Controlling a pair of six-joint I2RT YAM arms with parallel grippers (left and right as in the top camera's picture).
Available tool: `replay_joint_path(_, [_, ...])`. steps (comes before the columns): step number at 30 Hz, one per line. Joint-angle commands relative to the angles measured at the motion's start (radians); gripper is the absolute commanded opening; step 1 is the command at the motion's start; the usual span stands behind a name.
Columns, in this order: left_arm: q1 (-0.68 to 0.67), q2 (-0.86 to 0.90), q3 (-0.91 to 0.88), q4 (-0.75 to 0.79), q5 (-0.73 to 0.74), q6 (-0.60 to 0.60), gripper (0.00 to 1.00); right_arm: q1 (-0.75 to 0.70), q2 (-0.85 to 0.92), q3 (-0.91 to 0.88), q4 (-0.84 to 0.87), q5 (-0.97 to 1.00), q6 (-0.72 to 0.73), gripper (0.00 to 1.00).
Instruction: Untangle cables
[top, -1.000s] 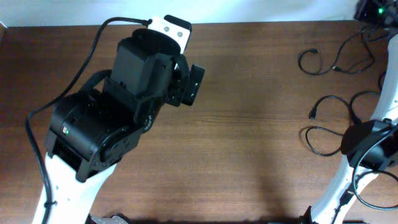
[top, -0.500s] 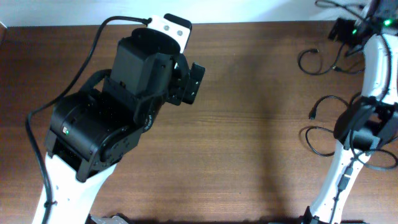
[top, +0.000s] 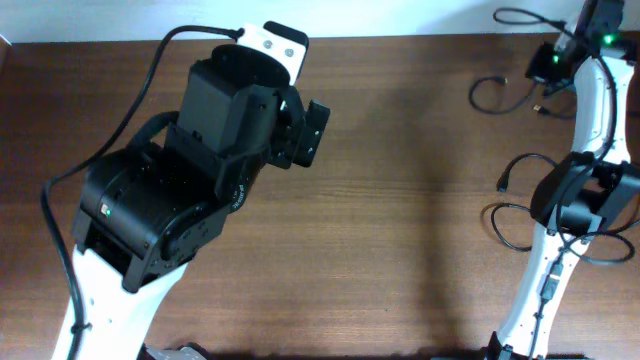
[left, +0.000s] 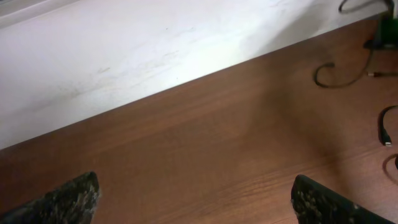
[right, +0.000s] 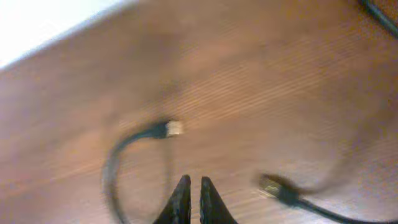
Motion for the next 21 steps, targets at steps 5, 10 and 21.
replay_joint_path(5, [0.003, 0.002, 0.003, 0.005, 0.001, 0.012, 0.99, 0.124, -0.135, 0.550, -0.170, -0.406, 0.009, 0.04])
replay_joint_path(10, [0.003, 0.002, 0.003, -0.006, 0.001, 0.012, 0.99, 0.095, -0.164, 0.543, -0.185, -0.351, 0.009, 0.04])
replay_joint_path(21, [0.003, 0.002, 0.001, -0.017, 0.001, 0.012, 0.99, -0.208, -0.135, -0.055, 0.120, -0.313, 0.010, 0.04])
